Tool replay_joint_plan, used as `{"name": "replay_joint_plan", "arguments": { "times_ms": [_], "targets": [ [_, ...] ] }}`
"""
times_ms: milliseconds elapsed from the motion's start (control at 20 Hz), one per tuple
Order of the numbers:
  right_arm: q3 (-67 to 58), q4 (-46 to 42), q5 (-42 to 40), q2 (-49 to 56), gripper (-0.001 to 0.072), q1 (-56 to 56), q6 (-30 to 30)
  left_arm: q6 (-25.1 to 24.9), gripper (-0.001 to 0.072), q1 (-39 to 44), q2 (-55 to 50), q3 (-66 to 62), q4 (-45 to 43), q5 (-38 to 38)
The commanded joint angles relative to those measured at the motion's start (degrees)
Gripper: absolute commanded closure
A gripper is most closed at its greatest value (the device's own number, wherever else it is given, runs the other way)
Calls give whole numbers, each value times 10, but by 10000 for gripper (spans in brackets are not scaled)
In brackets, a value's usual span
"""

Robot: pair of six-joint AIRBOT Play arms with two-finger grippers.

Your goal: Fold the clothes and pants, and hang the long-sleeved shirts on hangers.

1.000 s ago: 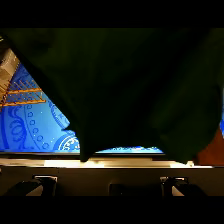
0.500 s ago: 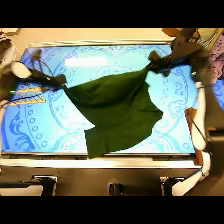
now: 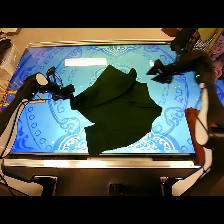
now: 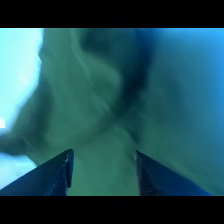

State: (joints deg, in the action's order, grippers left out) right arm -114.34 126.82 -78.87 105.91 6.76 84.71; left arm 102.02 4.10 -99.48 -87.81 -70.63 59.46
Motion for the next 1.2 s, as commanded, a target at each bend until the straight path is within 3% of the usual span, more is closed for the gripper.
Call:
{"name": "replay_joint_plan", "arguments": {
  "times_ms": [0,300,450,550,700,900,1150],
  "targets": [
    [39,-121,-128,-96,259,58,80,0,690,-17,-4,0,1,28],
    [484,-20,-35,-329,208,61,46,0,689,-34,-4,0,1,70],
    [710,56,84,-431,208,-19,24,0,689,-33,-4,0,1,73],
    [807,71,169,-474,208,-90,-26,0,689,-33,-4,0,1,73],
    [874,71,245,-482,208,-186,-97,0,689,-33,-4,0,2,79],
    [878,69,368,-478,208,-264,-148,0,689,-33,-4,0,2,88],
    [878,78,386,-408,163,-268,-168,0,689,-33,-4,0,2,90]
  ]
}}
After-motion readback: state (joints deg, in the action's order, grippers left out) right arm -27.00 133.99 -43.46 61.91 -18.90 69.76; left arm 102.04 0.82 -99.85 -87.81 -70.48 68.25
